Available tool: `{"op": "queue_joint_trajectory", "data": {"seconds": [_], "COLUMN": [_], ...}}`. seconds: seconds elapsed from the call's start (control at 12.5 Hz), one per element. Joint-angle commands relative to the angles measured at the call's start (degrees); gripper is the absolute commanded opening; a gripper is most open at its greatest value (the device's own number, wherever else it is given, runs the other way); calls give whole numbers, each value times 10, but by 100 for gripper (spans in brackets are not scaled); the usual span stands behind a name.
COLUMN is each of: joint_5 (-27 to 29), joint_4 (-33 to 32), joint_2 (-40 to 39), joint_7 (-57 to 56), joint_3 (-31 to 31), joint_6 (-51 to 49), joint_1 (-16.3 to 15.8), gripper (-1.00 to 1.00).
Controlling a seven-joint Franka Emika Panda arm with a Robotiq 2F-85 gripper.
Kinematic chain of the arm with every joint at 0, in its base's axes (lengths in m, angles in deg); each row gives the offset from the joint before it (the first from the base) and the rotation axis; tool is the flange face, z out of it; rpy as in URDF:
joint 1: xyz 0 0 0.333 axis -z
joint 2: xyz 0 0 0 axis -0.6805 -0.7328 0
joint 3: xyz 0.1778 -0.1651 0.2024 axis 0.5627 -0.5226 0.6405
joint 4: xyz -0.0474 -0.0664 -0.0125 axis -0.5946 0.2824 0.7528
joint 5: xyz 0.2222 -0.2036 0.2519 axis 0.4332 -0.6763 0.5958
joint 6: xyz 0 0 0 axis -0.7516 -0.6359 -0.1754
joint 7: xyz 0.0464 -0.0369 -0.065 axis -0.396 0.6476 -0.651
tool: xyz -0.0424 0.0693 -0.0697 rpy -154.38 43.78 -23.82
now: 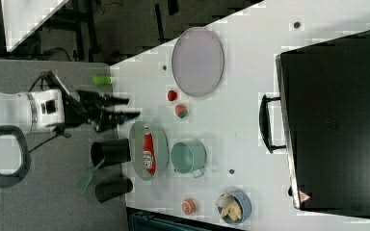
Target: Pick ketchup from strainer and place it on the table
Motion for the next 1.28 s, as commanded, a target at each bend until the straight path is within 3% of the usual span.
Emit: {"op": "queue_joint_trajectory", "data": {"seconds": [0.08,0.24,0.56,1.28], "joint_5": [10,11,11,11], "joint_4": [-34,-35,-34,-49], "joint_2": [132,126,107,29], "joint_7": [48,48,48,49], "joint_3": [36,50,126,375], "joint_6": [-105,-105,-98,1], "joint_1": [65,61,44,28], "gripper": [58,99,100,100]}}
